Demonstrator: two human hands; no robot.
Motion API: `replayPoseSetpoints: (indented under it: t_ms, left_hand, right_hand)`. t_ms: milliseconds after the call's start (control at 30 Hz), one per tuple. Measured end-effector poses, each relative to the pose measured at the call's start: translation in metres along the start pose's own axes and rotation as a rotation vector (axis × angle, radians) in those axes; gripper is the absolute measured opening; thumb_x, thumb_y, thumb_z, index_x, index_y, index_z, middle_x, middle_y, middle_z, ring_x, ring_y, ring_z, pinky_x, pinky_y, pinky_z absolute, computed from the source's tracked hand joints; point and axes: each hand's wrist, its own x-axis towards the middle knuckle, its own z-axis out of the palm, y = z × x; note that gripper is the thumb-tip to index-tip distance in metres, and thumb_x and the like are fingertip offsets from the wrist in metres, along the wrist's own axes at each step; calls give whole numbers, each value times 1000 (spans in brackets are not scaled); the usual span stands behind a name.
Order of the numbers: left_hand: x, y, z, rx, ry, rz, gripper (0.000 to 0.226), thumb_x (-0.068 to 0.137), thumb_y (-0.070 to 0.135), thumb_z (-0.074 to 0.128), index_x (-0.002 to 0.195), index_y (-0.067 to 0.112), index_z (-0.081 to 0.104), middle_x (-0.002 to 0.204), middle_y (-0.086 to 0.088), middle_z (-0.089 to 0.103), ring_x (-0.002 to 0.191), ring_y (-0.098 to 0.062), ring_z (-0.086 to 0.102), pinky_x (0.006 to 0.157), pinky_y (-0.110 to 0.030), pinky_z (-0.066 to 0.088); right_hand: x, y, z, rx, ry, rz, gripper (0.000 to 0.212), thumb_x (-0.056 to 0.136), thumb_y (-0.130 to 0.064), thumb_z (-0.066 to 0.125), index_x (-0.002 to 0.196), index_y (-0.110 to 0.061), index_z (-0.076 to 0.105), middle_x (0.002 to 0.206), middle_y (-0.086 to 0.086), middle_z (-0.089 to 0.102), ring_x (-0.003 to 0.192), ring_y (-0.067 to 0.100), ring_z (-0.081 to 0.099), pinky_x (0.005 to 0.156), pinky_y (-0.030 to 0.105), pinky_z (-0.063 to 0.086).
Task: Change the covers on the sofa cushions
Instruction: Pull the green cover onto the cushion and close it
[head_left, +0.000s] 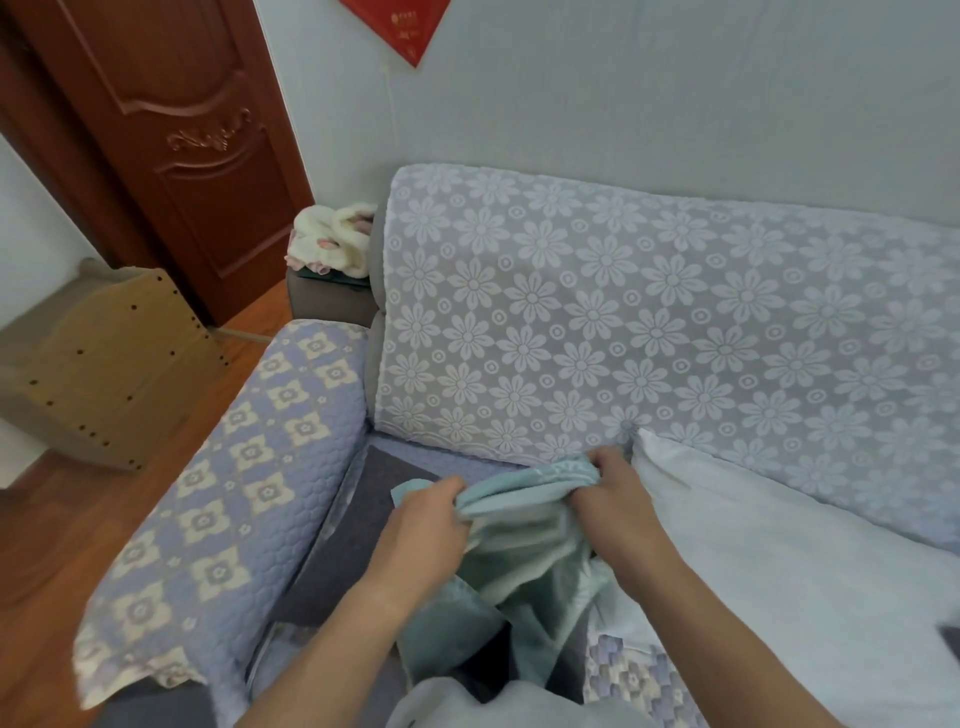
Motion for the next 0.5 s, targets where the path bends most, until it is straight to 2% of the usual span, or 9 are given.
replayPoseSetpoints:
  t_ms: [67,133,167,233,267,300,367,433,500]
  left_hand:
    - [6,-7,-4,-87,148,-6,27,88,4,51,80,29,60,82,7,58,80,-21,59,70,-40,49]
    - [9,-7,-12,-237,189,35,37,88,-2,50,86,32,66,90,9,60,89,-16,61,79,-39,51]
    - [8,-4,-16,-311,188,54,39,89,-3,50,91,31,69,92,11,64,91,-11,62,80,-37,52]
    - [-1,7,-22,-419,184,74,42,88,-7,50,90,31,68,86,14,70,83,-1,64,70,-28,53]
    - [-8,14,-21,-448,170,76,44,87,-9,51,87,32,67,82,13,70,78,1,63,64,-23,51]
    - [-15,19,-17,-472,141,89,39,86,-7,53,85,31,65,79,9,69,75,-2,63,60,-25,51]
    - [-24,22,-8,-372,50,107,13,88,17,63,82,26,57,75,3,64,69,-12,61,59,-38,50]
    - [-26,18,6,-157,-29,99,21,88,42,65,83,28,51,76,6,63,69,-12,59,57,-31,44]
    - [-22,10,17,-29,-20,27,12,92,32,60,89,31,48,82,9,63,78,-17,61,61,-33,44]
  right_hand:
    - [-9,-1,6,1,-141,-43,9,89,-19,63,98,-22,61,92,0,70,85,19,65,70,31,48]
    - [-14,3,12,-52,-358,-33,24,82,-34,77,102,-25,67,94,-5,74,87,11,69,74,25,52]
    - [-12,9,16,-170,-421,-55,26,80,-37,78,101,-26,68,94,-6,74,88,9,69,76,25,52]
    - [-3,17,20,-486,-312,-148,12,84,-31,69,95,-24,67,93,-4,73,92,15,68,77,30,51]
    - [2,17,19,-571,-184,-176,8,88,-24,62,93,-22,67,92,-2,72,92,20,67,76,33,49]
    - [5,17,16,-565,-55,-185,11,90,-16,56,90,-19,67,89,0,71,91,24,67,74,33,48]
    - [7,14,4,-367,118,-197,22,90,0,51,82,-15,65,82,4,68,84,28,66,71,36,46]
    - [5,11,-5,-139,172,-215,21,88,5,49,81,-7,65,80,8,68,80,30,64,72,42,49]
    - [-3,12,1,-69,129,-187,17,90,2,48,89,-2,65,82,12,69,83,31,64,73,43,50]
